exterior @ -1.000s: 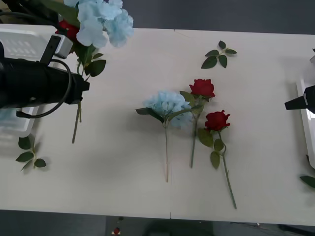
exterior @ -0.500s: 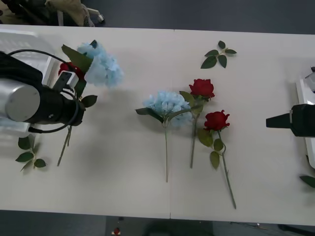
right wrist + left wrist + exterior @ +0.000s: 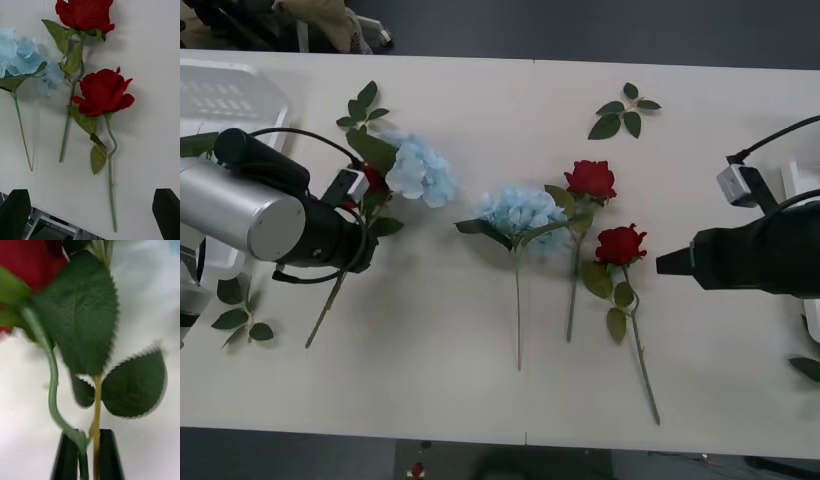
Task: Put the red flowers into the right box and the blue flowers into the left box
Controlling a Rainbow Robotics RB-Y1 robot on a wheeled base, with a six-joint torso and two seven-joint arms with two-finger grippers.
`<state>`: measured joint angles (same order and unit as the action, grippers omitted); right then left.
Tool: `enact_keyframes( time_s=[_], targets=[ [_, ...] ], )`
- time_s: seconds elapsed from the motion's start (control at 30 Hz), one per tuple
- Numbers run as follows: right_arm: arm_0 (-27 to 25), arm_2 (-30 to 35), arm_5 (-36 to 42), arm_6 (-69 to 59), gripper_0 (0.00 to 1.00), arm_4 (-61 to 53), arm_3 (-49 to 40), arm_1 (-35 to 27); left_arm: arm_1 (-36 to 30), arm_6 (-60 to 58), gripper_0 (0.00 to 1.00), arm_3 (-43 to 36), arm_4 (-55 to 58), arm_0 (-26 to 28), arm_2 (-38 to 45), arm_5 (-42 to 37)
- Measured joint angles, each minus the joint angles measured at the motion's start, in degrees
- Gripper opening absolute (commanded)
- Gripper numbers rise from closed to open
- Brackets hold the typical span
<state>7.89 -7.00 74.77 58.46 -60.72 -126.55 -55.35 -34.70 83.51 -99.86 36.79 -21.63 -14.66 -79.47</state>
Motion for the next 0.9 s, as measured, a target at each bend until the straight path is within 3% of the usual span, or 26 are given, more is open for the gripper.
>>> enact_keyframes(
  time_s=[0.03,0.07,0.37,0.5,0.67,0.9],
  targets=[
    [1.2,-2.3,-0.4,-1.4,0.95,1.6,0.0,0.0,0.0,0.0,0.92,0.1,0.0,0.0,-0.4,0.0],
    [2.4,-4.6,-0.7,-2.4,0.95,2.8,0.1,0.0,0.0,0.0,1.00,0.1,0.0,0.0,-0.8,0.0],
    [9.8,-22.5,-7.7,-11.9,0.95,15.8,3.8,0.0,-1.4,0.0,1.00,0.1,1.1,-0.4,-2.2,0.0],
    [12.4,-28.3,-10.4,-13.3,0.96,20.1,7.6,0.1,-1.9,0.0,1.00,0.1,1.5,-0.8,1.5,0.0],
    [14.2,-32.0,-13.3,-13.6,0.96,22.2,13.3,1.7,-1.9,0.0,1.00,0.8,2.6,-0.8,6.0,-0.8],
    [14.3,-32.8,-16.0,-13.6,0.95,23.7,17.5,4.2,-1.9,0.0,1.00,7.1,3.8,-0.9,2.2,3.7]
  ],
)
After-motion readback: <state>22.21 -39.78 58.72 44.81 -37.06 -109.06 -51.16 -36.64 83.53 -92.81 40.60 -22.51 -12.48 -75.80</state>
